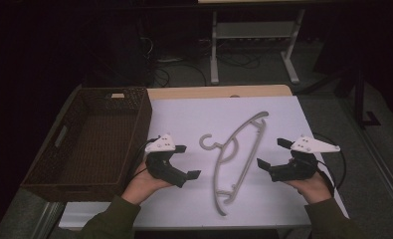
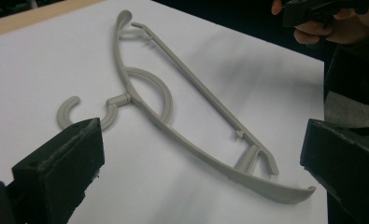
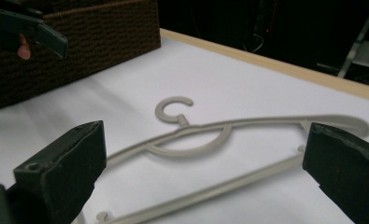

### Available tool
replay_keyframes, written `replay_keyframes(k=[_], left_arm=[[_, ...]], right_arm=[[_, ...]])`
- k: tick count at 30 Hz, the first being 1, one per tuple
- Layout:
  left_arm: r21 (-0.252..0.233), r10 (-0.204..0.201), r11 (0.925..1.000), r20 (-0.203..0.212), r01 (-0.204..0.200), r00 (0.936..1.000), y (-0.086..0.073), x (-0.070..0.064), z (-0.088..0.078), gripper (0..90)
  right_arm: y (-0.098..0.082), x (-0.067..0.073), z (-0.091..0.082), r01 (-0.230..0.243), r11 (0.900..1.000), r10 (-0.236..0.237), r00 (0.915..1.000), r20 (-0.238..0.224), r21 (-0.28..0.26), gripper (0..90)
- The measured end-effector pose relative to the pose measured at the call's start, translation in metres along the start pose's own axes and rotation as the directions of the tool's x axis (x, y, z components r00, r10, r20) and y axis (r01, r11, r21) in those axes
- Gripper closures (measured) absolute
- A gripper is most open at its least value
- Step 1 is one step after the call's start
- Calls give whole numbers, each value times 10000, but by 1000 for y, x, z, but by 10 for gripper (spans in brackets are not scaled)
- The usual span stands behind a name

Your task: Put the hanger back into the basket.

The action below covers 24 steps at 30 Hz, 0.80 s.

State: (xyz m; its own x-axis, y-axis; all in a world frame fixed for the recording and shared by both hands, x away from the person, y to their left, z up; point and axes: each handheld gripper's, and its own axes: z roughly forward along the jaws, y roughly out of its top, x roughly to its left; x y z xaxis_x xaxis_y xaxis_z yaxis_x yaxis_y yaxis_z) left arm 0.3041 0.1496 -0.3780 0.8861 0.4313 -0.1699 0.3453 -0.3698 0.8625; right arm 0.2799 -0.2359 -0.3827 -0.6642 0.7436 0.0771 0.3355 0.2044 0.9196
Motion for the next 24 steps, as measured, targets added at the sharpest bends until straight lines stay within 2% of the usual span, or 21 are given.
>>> replay_keyframes(k=[2,4,6,8,10,11,12,13,15,16,18,19,20,22,23,24], left_arm=[[95,13,10000,71,-13,10000,0,-1,6,0],[218,60,9997,180,-64,9998,0,-2,12,7],[426,244,9988,313,-257,9992,2,-2,21,52],[502,240,9984,401,-260,9989,3,-2,28,69],[585,272,9978,493,-301,9984,4,-1,32,157],[735,264,9968,654,-312,9975,5,-1,41,172],[735,264,9968,654,-312,9975,5,-1,41,194],[881,296,9955,757,-363,9967,7,-1,50,238],[1061,374,9933,727,-451,9966,10,-2,61,309],[1061,374,9933,727,-451,9966,10,-2,61,353],[1197,438,9914,794,-532,9959,13,-3,75,446],[1197,438,9914,794,-532,9959,13,-3,75,496],[1316,558,9890,876,-671,9946,14,-4,84,555],[1440,603,9869,865,-724,9944,15,-4,88,652],[1545,654,9849,874,-784,9940,16,-4,93,652],[1660,619,9833,828,-750,9946,16,-5,98,717]], right_arm=[[-3,0,0,36,10000,-36,10000,8,34,0],[-13,-2,-2,-108,9998,106,9999,83,180,0],[-19,-3,-2,-145,9993,141,9998,118,358,0],[-22,-2,-2,-157,9987,151,9998,136,486,0],[-26,-1,-3,-188,9983,181,9997,146,549,0],[-27,-1,-3,-167,9983,158,9998,156,556,0],[-28,-1,-4,-205,9980,195,9997,164,599,0],[-30,-1,-4,-240,9977,231,9996,148,628,0],[-31,-1,-4,-218,9973,208,9997,153,705,0],[-31,-1,-4,-168,9972,157,9998,158,732,0],[-31,-1,-4,-141,9974,131,9998,144,705,0],[-31,-1,-4,-141,9974,131,9998,144,705,0],[-31,-1,-4,-187,9973,179,9998,126,716,0],[-32,-1,-4,-187,9973,178,9998,127,716,0],[-32,-2,-4,-160,9974,152,9998,119,706,0],[-32,-2,-4,-197,9974,190,9998,108,694,0]])
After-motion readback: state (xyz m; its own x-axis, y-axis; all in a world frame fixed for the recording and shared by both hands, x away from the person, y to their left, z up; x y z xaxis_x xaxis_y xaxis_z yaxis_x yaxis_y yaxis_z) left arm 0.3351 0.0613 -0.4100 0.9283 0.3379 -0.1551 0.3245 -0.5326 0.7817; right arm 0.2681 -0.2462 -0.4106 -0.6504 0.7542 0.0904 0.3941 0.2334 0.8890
